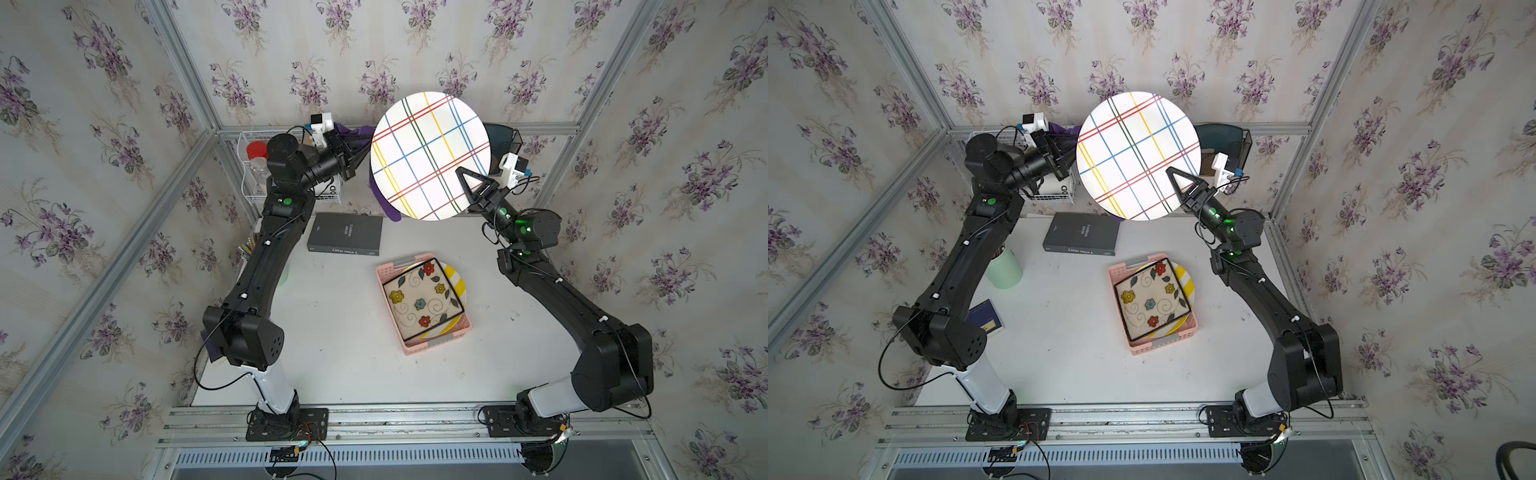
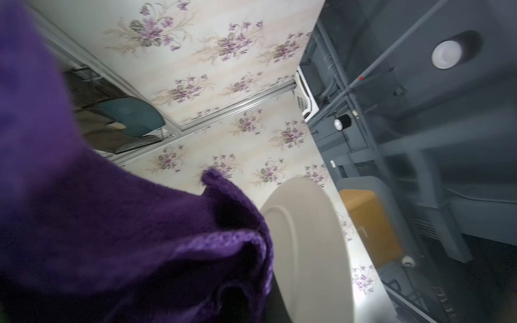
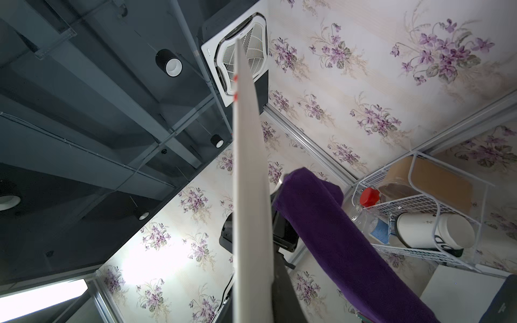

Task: Wipe the wet plate dry
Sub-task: Wipe the plate with towel.

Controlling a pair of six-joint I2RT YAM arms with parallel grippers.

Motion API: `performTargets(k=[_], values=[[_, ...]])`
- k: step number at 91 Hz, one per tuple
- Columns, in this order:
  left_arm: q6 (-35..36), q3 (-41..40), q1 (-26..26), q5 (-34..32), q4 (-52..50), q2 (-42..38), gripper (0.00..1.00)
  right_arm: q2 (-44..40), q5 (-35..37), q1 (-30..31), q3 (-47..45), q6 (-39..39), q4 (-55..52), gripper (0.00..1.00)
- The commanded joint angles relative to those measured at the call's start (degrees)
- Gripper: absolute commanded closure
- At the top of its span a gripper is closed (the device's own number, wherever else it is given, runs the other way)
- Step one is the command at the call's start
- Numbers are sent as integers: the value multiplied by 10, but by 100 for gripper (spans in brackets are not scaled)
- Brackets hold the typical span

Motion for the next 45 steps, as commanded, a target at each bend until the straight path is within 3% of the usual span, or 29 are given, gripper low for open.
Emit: performTargets(k=[1,27,45], values=[[-112,19,-4,-7,149,7,100,5,0,8,0,14,52,100],[-146,47,-46,-3,194,23,100,92,-10,56,92,44,112,100],[-149,89,-95,27,216,47,100,209,36,48,272,42,102,100]])
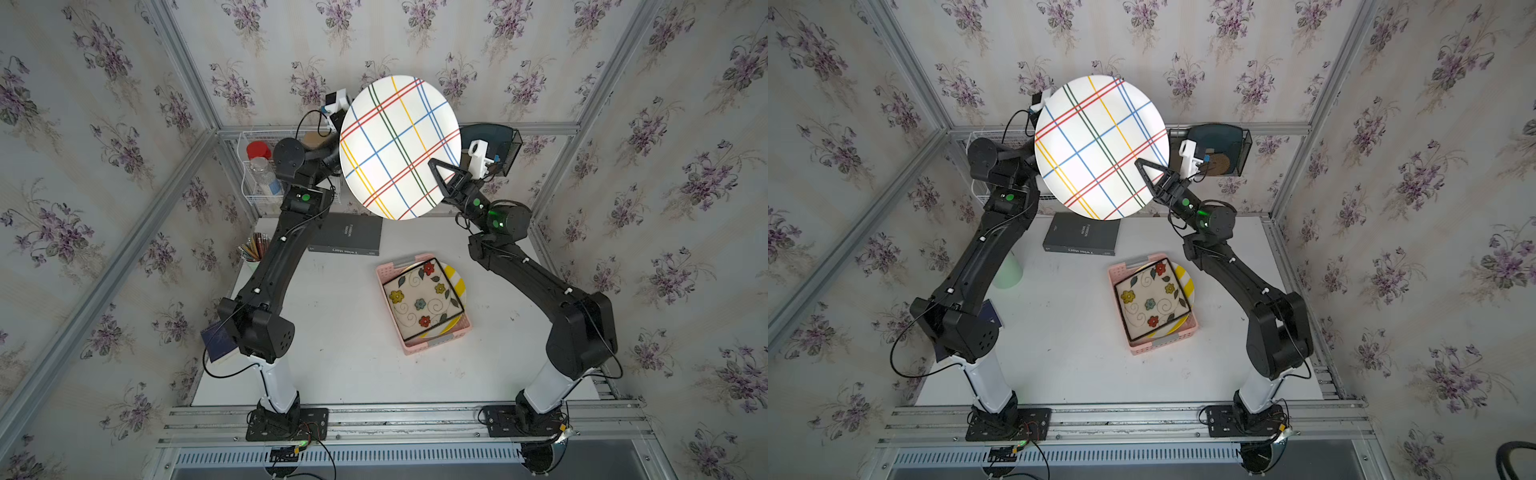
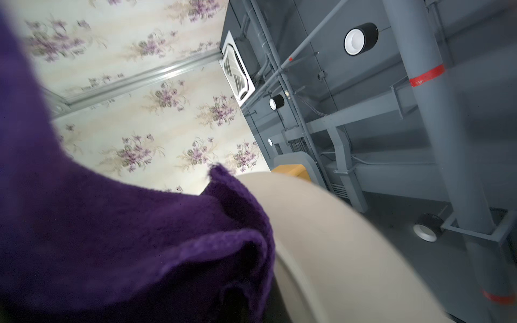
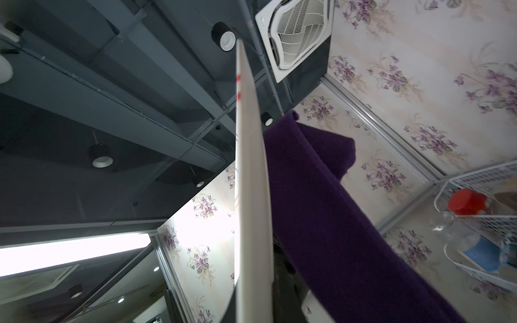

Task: Wipe the wet plate dry
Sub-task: Wipe the plate with towel.

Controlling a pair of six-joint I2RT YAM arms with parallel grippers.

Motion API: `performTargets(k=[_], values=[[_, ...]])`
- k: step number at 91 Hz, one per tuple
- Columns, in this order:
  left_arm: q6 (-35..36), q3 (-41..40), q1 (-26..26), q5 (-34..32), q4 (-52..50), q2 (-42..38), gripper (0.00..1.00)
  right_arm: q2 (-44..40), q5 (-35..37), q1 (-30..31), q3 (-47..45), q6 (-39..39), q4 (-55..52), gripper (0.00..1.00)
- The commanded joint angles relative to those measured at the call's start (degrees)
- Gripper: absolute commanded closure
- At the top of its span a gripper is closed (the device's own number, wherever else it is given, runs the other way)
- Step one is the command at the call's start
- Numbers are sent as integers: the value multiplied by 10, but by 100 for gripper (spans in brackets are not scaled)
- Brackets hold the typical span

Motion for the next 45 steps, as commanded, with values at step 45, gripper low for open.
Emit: performTargets(k=[45], values=[[-3,24,-1,19,82,2,100,-14,70,-11,-69,15,32,100]])
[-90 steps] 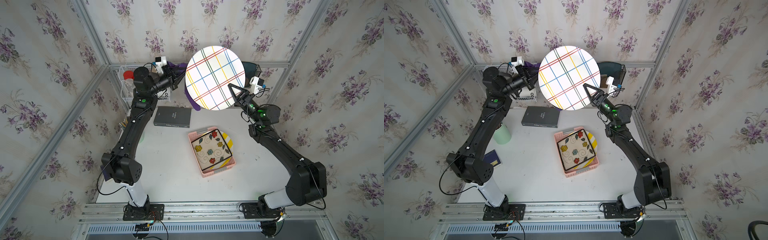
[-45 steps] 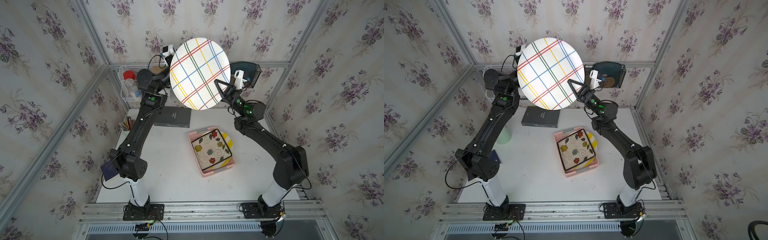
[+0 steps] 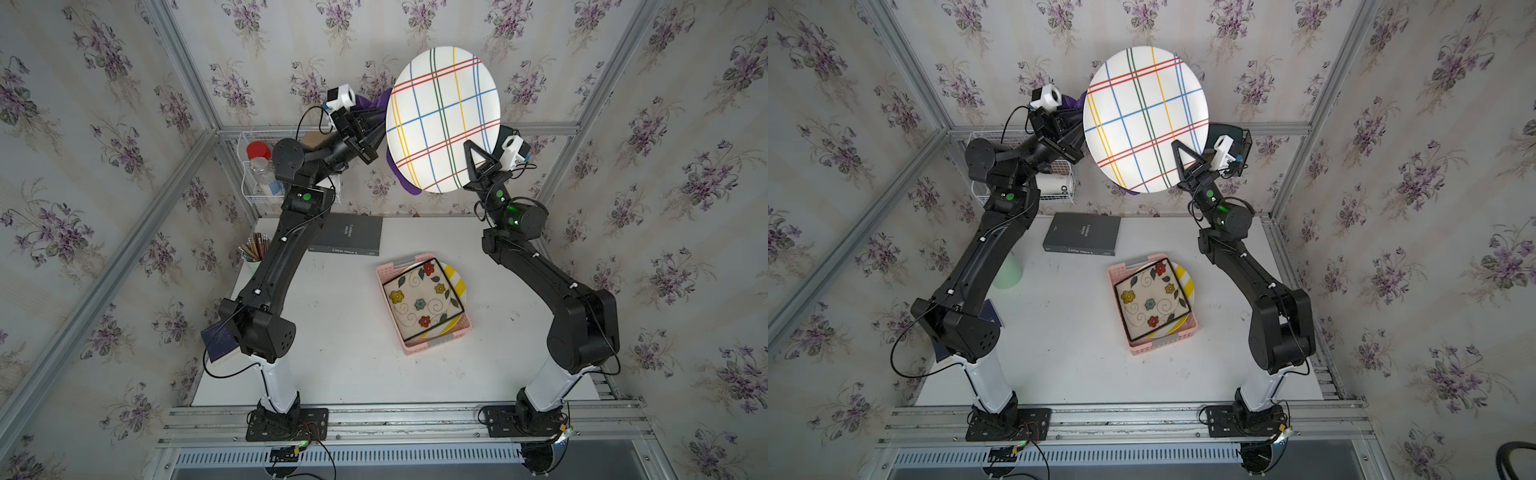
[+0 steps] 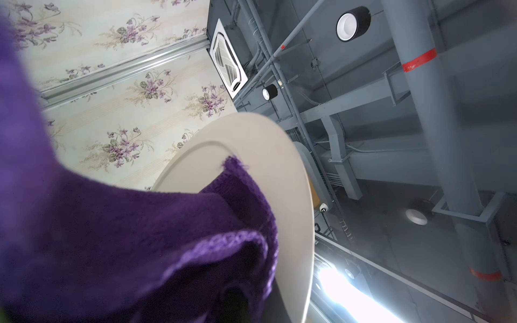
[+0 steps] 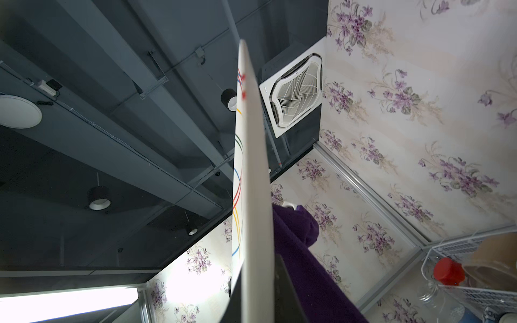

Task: Wipe the wet plate dry
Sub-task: Wipe the plate with towel, then place the plate at the center of the board.

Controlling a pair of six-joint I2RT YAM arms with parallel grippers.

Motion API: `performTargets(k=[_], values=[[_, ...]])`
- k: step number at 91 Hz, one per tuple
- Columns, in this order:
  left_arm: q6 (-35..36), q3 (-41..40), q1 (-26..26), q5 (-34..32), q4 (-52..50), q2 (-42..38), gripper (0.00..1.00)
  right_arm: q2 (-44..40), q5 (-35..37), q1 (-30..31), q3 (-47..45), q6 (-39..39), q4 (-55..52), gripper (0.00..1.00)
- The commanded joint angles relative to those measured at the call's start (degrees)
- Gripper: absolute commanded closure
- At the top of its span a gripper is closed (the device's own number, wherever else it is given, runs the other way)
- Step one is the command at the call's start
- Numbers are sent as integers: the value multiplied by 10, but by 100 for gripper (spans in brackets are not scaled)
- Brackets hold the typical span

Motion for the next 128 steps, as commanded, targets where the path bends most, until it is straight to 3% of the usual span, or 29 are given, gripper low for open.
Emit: performTargets(k=[1,23,33,59,68,76,88,98,112,128], values=[[-2,13,-6,16,68,5,100,13,-22,38,8,-26,-26,100],[4,2,-34,22,68,8,100,120,-16,18,215,-6,-48,100],[29,-23,-36,39,63,-15,100,123,-6,-16,231,-9,-79,100],[187,-159,-21,86,-72,-122,100,-13,10,-116,30,-34,-82,100],[275,-223,-3,91,-164,-172,100,-73,11,-157,-68,-45,-103,100],[405,-252,10,84,-310,-206,100,-141,7,-191,-150,-71,-153,100],[653,-217,9,-9,-612,-220,100,-234,13,-230,-242,-152,-302,100],[776,-192,4,-148,-772,-212,100,-287,50,-253,-281,-226,-428,100],[831,-211,-4,-296,-838,-211,100,-287,58,-274,-306,-285,-498,100],[835,-243,-5,-359,-840,-220,100,-243,63,-281,-311,-319,-515,100]])
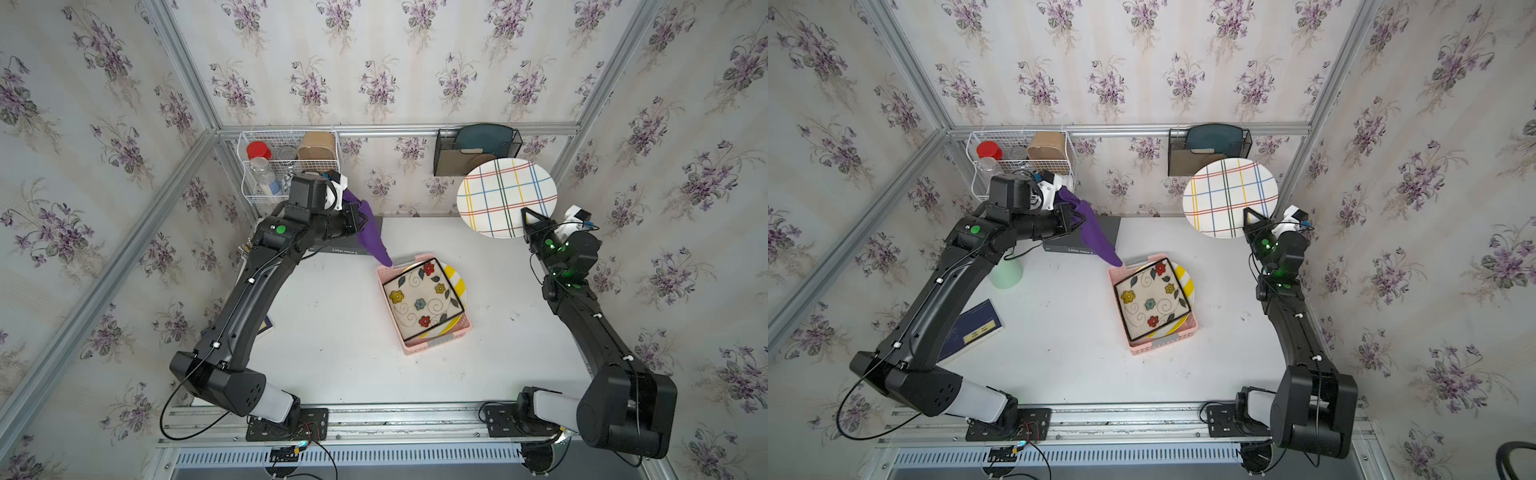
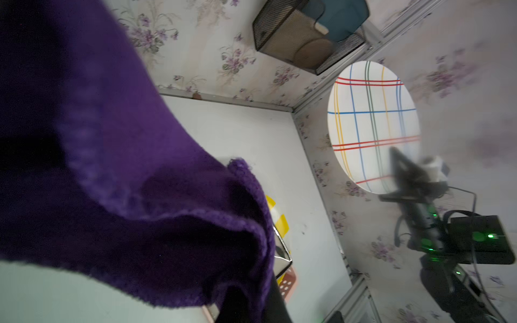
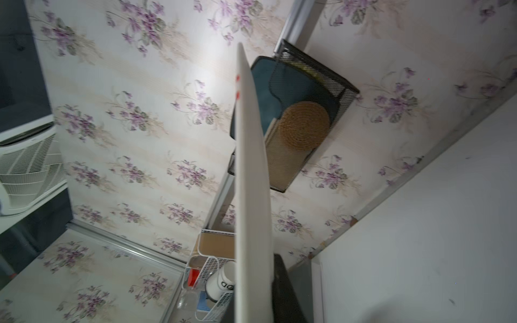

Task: Wipe the wet plate dry
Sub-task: Place the plate at the center of the board.

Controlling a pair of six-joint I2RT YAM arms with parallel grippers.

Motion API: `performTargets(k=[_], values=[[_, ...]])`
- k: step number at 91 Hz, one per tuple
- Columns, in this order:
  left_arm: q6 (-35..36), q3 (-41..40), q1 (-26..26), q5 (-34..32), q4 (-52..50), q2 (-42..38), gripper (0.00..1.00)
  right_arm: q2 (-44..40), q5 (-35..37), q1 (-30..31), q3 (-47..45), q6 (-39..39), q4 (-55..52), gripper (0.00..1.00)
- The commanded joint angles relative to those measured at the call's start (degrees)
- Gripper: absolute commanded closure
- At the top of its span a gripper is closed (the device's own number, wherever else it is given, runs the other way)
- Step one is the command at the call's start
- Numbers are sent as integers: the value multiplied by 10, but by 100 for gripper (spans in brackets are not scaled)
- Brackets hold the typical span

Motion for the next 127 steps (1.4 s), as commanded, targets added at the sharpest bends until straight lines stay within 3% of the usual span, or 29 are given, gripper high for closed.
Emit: performTargets(k=[1,29,66,79,92,99,114,127], values=[[42,-15,1,-82,-27,-9,100,24,6,-1,3,-45,-8,100],[21,-57,-1,-41,4,-24,100,128,16,-3,-10,-57,-11,100],[-5,-76,-4,-22,20,-35,100,236,26,-5,-104,-68,54,100],[-10,-74,-4,-17,21,-32,100,235,55,-5,-137,-93,22,72],[-12,-70,-4,-13,19,-25,100,216,64,-5,-124,-153,-74,31],[-13,-72,-4,-14,17,-24,100,187,88,-9,-108,-192,-136,19],[-14,-90,-4,-32,1,-29,100,80,126,-15,-67,-249,-252,8],[-21,-117,-4,-43,2,-31,100,8,61,-4,-26,-268,-325,12]])
